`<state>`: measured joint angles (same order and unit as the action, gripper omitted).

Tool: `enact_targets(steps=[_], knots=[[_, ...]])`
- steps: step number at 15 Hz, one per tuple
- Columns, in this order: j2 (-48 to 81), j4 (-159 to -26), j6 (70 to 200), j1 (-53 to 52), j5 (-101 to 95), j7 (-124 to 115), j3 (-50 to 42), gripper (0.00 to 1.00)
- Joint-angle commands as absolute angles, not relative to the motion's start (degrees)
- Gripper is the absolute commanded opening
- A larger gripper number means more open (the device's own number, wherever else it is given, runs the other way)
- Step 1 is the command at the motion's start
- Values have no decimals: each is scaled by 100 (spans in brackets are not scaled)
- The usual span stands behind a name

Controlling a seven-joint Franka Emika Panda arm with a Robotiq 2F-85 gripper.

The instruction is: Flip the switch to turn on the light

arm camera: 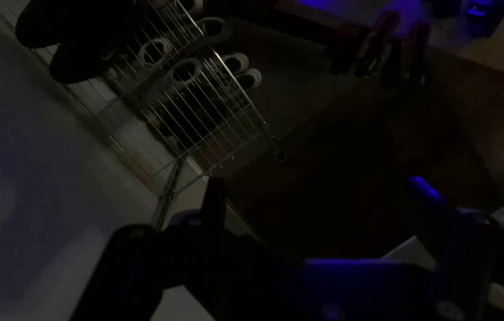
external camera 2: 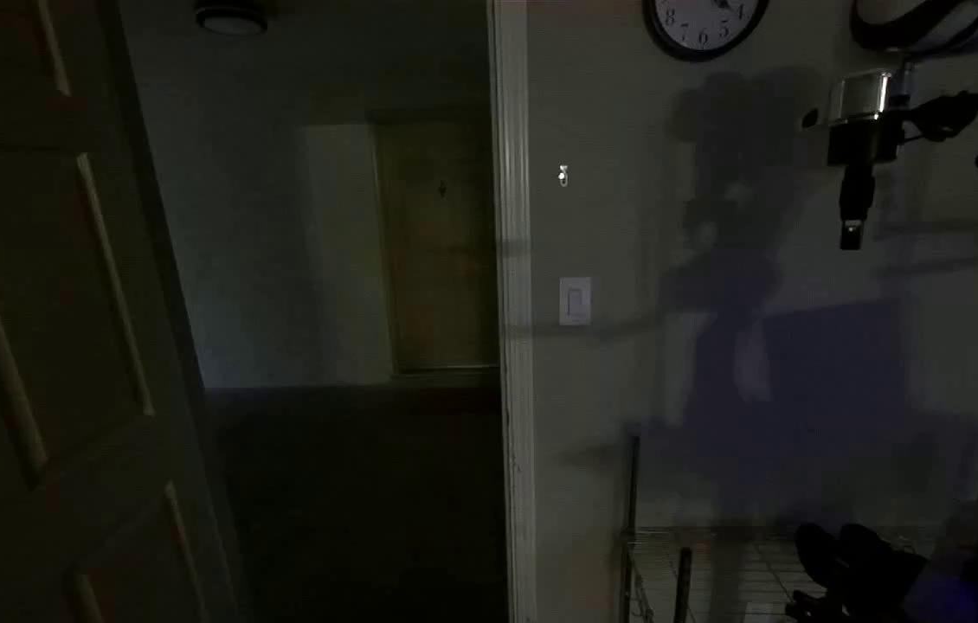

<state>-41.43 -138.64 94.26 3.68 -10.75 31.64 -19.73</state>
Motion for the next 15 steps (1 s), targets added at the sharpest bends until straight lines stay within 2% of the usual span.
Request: enact_targets(steps=[1,9,10,11,15], knots=[[-4131,-13854,9419,401,-1055,3182,-1946,100],[-4131,-13854,9419,401,-1055,3182,-1947,100],[-4131,-13854,9419,401,-1055,3182,-1947,75],[-4103,-13868,9434,383,-1072,3187,-1925,73],[-3672,-13881,9559,133,-975,3220,-1830,47]])
